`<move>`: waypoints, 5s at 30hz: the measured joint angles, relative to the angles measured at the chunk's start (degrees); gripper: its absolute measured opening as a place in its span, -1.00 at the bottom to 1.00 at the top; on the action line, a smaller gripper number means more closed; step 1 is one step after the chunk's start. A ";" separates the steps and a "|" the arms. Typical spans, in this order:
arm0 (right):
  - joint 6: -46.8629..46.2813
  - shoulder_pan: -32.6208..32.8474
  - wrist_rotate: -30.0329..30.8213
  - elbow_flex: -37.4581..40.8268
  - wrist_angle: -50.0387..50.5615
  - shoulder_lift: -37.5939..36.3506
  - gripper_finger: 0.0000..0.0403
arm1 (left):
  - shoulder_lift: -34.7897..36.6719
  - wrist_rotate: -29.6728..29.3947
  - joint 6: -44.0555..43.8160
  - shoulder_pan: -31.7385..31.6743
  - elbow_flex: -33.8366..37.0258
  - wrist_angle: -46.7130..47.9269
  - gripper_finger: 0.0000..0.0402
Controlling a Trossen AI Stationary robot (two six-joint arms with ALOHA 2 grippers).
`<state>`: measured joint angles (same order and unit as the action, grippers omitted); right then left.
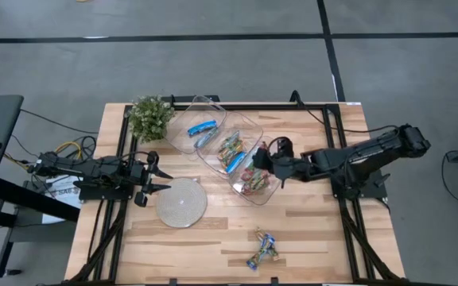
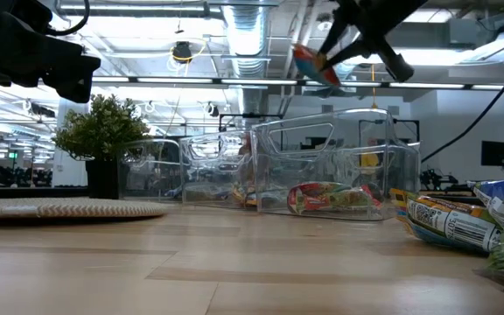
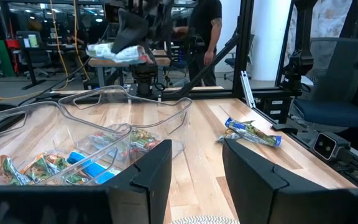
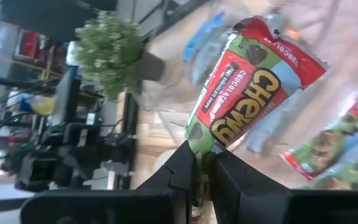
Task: Pick and place Granola Bars by type
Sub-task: Put the red granola bar into the bottom transparent bin, then put the blue granola bar into the top transparent bin
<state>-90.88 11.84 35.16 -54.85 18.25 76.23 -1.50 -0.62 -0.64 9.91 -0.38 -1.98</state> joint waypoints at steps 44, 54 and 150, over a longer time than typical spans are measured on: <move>-14.04 -3.29 -15.25 0.74 7.73 11.11 -0.49 | 0.01 0.02 -0.01 0.01 0.02 0.00 -0.31; -0.93 2.05 -14.42 0.74 3.90 5.72 -0.49 | 0.01 0.01 0.00 0.02 0.00 0.00 -0.31; 104.31 25.46 -32.74 -19.23 10.93 39.21 0.06 | 0.01 0.00 -0.01 0.02 0.02 0.00 -0.31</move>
<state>13.43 37.30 2.42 -74.08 29.19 115.44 -1.50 -0.62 -0.64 9.93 -0.36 -1.98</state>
